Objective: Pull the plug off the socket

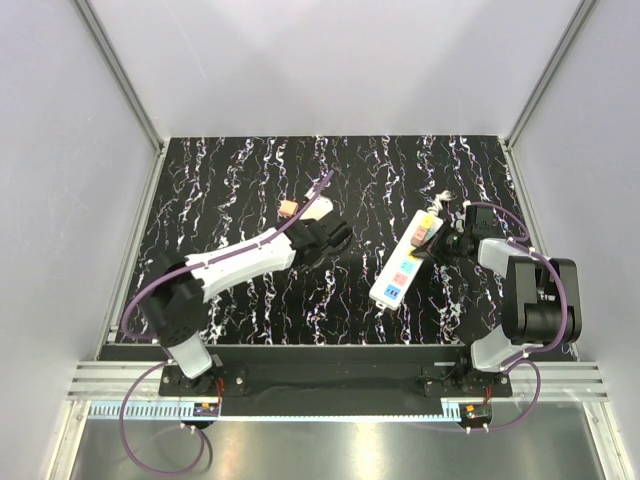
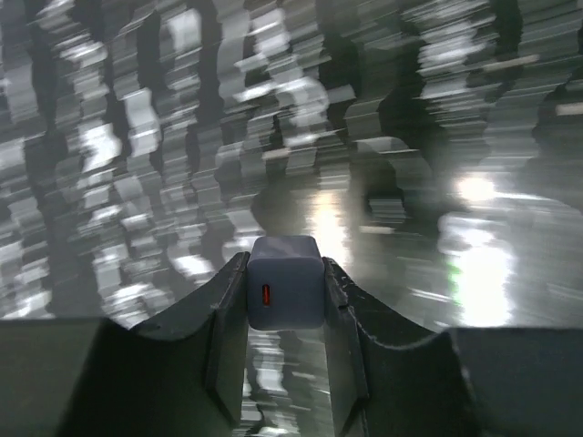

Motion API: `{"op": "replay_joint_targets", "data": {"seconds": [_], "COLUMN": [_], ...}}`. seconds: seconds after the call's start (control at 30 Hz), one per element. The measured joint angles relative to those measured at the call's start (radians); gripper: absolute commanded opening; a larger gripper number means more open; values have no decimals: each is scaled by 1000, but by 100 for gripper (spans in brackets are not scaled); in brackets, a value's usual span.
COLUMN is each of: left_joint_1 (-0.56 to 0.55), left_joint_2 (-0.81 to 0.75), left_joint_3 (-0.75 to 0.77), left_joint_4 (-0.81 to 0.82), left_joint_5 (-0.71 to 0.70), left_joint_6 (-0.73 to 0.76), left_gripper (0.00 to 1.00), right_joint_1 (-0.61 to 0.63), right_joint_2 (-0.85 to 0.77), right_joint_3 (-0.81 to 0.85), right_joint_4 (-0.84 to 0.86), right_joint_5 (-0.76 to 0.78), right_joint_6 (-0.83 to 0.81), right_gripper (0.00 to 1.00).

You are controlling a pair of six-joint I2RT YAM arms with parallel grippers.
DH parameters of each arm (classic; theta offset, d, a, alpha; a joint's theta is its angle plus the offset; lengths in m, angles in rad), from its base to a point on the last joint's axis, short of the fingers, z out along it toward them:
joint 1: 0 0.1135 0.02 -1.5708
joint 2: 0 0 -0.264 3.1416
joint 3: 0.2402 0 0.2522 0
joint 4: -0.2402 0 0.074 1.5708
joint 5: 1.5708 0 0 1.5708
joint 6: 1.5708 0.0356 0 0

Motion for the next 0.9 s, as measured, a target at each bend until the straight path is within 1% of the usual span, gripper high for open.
{"op": "replay_joint_targets", "data": {"seconds": [0.17, 0.23, 0.33, 0.47, 0.6, 0.73, 0.9], "left_joint_1": [80, 110, 137, 168, 185, 197, 217], "left_joint_2": [97, 150, 228, 306, 362, 381, 404], "left_joint_3": [-31, -17, 22, 71, 146, 185, 197], "left_joint_4": [-37, -42, 5, 106, 165, 201, 217], "left_joint_5": [-165, -229, -275, -275, -266, -251, -211], "left_joint_6": [51, 87, 156, 275, 352, 394, 420], "left_gripper": [0, 0, 0, 0, 0, 0, 0], "right_joint_1": [0, 1, 1, 1, 1, 1, 1], "right_joint_2": [2, 2, 2, 2, 2, 2, 2], "right_joint_3": [3, 3, 3, 3, 3, 3, 3], "right_joint_4": [-2, -2, -2, -2, -2, -2, -2], "right_joint_5": [-1, -1, -1, -1, -1, -1, -1], "right_joint_6": [0, 0, 0, 0, 0, 0, 0], "right_gripper": [0, 0, 0, 0, 0, 0, 0]}}
